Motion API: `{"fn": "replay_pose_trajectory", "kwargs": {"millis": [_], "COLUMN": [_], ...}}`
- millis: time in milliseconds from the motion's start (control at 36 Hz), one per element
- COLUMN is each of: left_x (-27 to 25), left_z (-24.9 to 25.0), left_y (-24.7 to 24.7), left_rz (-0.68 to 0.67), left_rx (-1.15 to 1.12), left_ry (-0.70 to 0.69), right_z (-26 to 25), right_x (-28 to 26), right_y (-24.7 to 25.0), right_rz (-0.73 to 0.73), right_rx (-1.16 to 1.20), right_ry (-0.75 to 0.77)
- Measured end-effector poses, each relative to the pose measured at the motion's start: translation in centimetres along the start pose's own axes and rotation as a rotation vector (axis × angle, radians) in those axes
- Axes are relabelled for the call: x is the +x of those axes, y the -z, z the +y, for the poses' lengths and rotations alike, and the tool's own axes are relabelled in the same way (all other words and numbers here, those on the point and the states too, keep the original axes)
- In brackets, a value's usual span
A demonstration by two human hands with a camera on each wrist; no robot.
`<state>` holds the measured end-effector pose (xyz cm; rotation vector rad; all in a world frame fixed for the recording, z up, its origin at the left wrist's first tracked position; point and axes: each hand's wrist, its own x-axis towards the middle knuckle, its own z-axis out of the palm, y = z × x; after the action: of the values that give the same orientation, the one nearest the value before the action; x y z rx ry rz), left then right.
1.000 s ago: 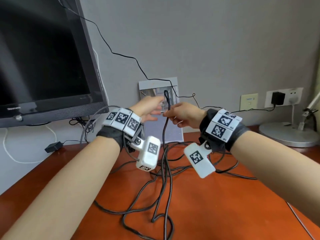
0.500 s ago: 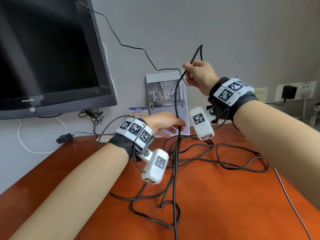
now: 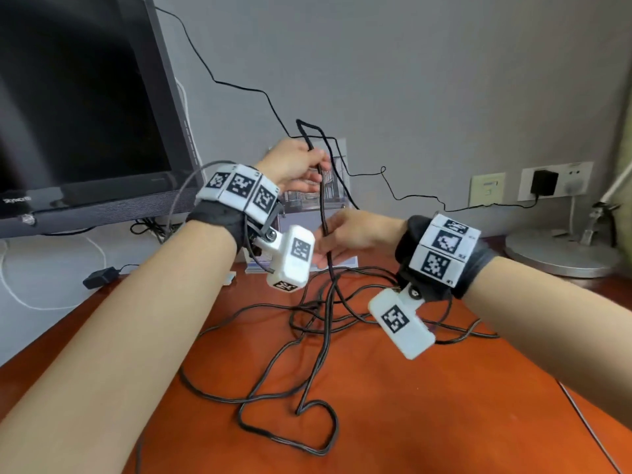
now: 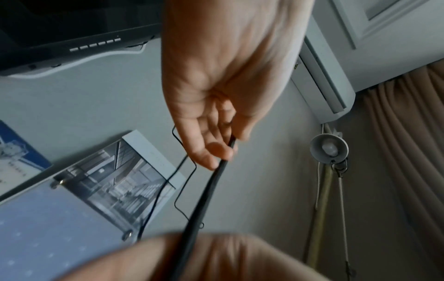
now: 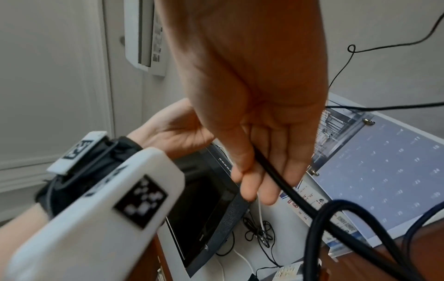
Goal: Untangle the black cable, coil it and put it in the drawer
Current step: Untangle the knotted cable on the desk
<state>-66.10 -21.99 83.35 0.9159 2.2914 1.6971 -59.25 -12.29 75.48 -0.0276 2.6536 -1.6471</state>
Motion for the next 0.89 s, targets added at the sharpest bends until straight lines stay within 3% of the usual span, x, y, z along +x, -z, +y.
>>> {"fn": "replay_pose_trajectory", "kwargs": {"millis": [139, 306, 472, 556, 694, 889], "left_x": [-1.1, -3.8, -5.4, -5.7, -5.5, -6.7], "left_z": [-2.0, -7.4, -9.3, -9.9, -11.5, -14.2], "left_y": [-0.9, -1.6, -0.7, -0.1, 1.6, 2.2], "left_rz": [0.104, 0.057, -0.055, 0.009, 0.125, 0.135], "left_rx": [0.134, 0.146, 0.186, 0.195, -0.014, -0.679], "left_ry": [0.07, 0.218, 0.255, 0.249, 0.272, 0.257], "right_z": [-0.3, -1.8, -3.2, -3.2, -0.9, 6.9], "right_x": [0.7, 1.3, 1.9, 1.8, 1.1, -1.8], "right_y": [0.4, 2.4, 4.0, 4.8, 4.7, 3.4], "right_rz": [0.143, 0.334, 0.483, 0.559, 0.678, 0.71], "right_rx": [0.199, 0.568, 0.906, 1.122, 1.062, 0.561], "right_ry": [0.103, 0.174, 0.197, 0.196, 0.131, -0.263]}}
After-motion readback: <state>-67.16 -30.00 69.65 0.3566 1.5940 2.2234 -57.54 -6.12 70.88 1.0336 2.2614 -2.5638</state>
